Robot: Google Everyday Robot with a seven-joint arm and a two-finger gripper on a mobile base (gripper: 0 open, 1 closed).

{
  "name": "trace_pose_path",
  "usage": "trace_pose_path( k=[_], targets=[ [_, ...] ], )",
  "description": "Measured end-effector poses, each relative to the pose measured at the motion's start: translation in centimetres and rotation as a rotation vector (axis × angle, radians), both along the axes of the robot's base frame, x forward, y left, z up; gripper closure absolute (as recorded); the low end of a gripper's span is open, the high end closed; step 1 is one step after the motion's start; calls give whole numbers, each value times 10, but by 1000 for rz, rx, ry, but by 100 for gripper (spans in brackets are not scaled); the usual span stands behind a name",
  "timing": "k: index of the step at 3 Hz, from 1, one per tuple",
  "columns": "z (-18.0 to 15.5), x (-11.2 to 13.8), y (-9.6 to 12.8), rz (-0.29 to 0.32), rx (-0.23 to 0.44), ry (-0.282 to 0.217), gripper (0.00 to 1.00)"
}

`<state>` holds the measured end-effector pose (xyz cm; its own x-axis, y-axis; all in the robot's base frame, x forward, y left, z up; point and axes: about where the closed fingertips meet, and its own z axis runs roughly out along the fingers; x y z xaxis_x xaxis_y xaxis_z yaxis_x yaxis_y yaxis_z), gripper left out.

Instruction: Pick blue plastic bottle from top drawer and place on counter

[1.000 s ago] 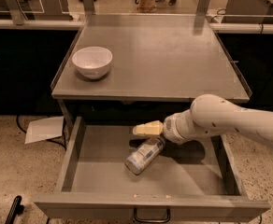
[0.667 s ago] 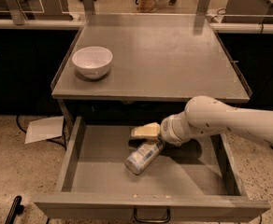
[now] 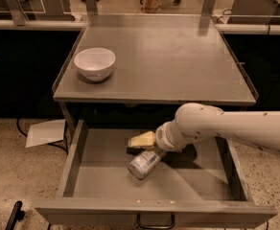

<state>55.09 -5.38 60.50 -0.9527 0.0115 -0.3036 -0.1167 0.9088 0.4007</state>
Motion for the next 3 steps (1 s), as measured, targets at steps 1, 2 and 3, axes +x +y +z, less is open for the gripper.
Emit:
trace_pose_path(
  k=[1, 2, 3],
  targets=[
    [-1, -1, 3, 5, -2, 2, 19],
    [-1, -1, 3, 5, -2, 2, 42],
    [-1, -1, 3, 5, -2, 2, 65]
  ],
)
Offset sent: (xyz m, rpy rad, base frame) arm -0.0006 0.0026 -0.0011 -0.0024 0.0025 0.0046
